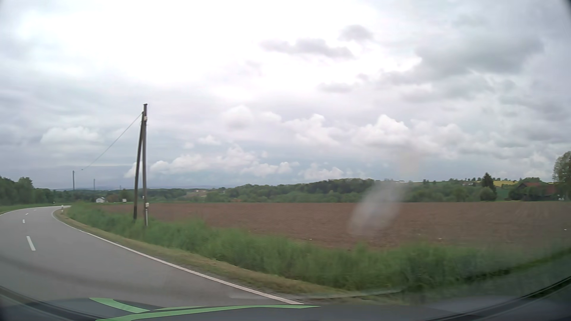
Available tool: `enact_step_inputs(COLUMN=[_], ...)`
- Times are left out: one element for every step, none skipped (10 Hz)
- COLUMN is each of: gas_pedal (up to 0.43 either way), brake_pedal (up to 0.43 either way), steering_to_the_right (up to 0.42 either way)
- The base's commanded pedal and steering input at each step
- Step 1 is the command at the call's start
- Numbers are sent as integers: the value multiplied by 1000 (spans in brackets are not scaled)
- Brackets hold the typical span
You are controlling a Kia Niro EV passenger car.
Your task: Follow the waypoints while adhering to traffic rules and regulations
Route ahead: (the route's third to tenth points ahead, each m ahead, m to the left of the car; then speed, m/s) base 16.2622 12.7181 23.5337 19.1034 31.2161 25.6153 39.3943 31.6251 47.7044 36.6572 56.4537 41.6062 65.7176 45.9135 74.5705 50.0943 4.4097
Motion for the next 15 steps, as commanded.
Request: enact_step_inputs(gas_pedal=[339,339,339,350,358,378,390,409,421,429,429,441,441,441,449], brake_pedal=[0,0,0,0,0,0,0,0,0,0,0,0,0,0,0], steering_to_the_right=[-639,-610,-574,-537,-500,-453,-401,-337,-277,-227,-175,-143,-116,-98,-87])
